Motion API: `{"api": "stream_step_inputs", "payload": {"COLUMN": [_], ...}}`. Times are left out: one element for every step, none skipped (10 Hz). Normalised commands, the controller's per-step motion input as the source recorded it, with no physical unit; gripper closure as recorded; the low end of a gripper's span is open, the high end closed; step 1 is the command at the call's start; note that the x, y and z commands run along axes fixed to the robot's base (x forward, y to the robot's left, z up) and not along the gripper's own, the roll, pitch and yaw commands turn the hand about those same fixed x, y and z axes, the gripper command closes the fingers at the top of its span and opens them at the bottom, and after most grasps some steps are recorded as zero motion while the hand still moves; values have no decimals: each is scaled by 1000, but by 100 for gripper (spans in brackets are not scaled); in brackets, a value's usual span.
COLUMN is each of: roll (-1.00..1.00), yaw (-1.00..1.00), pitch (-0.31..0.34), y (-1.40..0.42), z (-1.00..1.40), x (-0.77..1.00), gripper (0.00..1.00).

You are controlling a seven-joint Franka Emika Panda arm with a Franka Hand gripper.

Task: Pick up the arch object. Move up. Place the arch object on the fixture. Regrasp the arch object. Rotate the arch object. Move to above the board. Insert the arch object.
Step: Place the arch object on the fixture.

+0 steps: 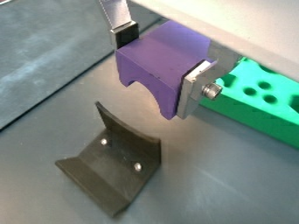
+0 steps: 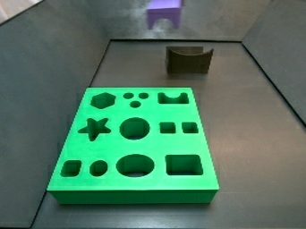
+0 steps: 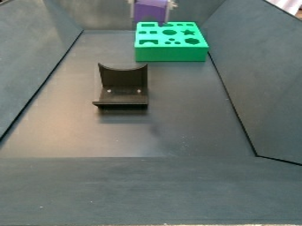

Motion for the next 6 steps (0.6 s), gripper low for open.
{"api": "stream_step_inputs", "payload": {"roll": [-135, -124, -116, -98, -88, -1000], "yaw": [233, 148, 112, 56, 40, 150], "pitch": [-16, 5, 17, 47, 65, 292], "y": [-233, -201, -175, -123, -92, 1000], "z": [-22, -25, -22, -19, -16, -39], "x": [1000, 1000, 1000, 1000, 929, 273], "gripper": [100, 100, 100, 100, 100, 100]}}
